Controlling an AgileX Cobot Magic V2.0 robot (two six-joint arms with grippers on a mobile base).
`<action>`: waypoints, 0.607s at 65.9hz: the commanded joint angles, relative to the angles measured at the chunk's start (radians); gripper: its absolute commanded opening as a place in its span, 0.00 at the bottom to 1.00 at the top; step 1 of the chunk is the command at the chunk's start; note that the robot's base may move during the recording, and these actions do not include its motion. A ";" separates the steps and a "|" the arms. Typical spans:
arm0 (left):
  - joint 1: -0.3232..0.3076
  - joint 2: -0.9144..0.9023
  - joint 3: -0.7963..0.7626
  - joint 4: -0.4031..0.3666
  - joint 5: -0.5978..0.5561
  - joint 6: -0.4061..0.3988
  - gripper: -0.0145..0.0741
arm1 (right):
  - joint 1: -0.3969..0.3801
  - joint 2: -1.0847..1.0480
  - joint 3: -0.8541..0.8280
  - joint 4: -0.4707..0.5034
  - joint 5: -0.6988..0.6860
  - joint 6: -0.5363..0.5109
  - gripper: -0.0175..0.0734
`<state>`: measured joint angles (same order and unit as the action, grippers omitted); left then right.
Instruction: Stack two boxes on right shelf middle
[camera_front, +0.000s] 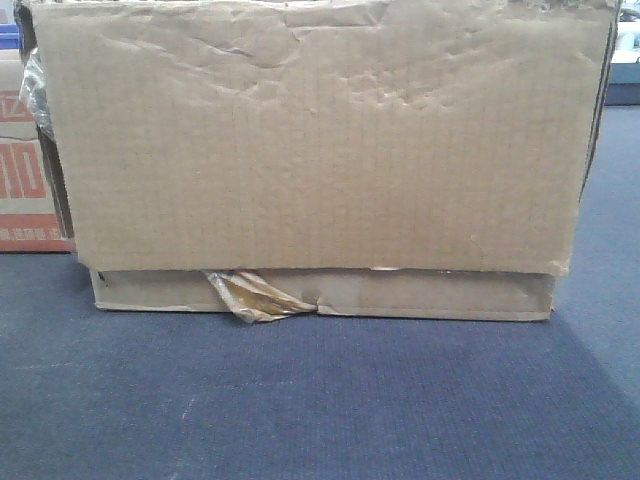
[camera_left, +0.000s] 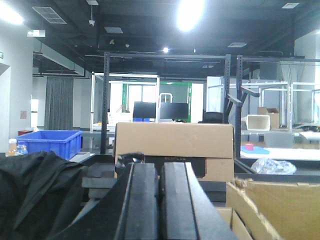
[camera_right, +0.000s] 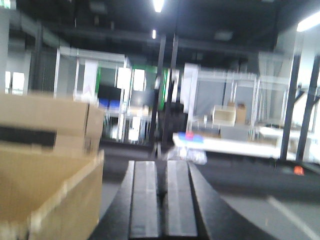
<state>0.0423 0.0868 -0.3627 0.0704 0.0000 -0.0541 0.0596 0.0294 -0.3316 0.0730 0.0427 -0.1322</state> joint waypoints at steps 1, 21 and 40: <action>-0.005 0.104 -0.144 0.047 0.161 0.002 0.04 | -0.006 0.064 -0.118 -0.008 0.097 0.001 0.02; -0.009 0.483 -0.485 0.076 0.503 0.002 0.27 | -0.006 0.325 -0.323 -0.008 0.162 0.001 0.44; -0.064 0.761 -0.716 0.076 0.726 0.002 0.85 | -0.006 0.419 -0.326 -0.008 0.147 0.001 0.80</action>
<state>-0.0112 0.7694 -0.9994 0.1457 0.6315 -0.0541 0.0596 0.4423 -0.6498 0.0730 0.2000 -0.1322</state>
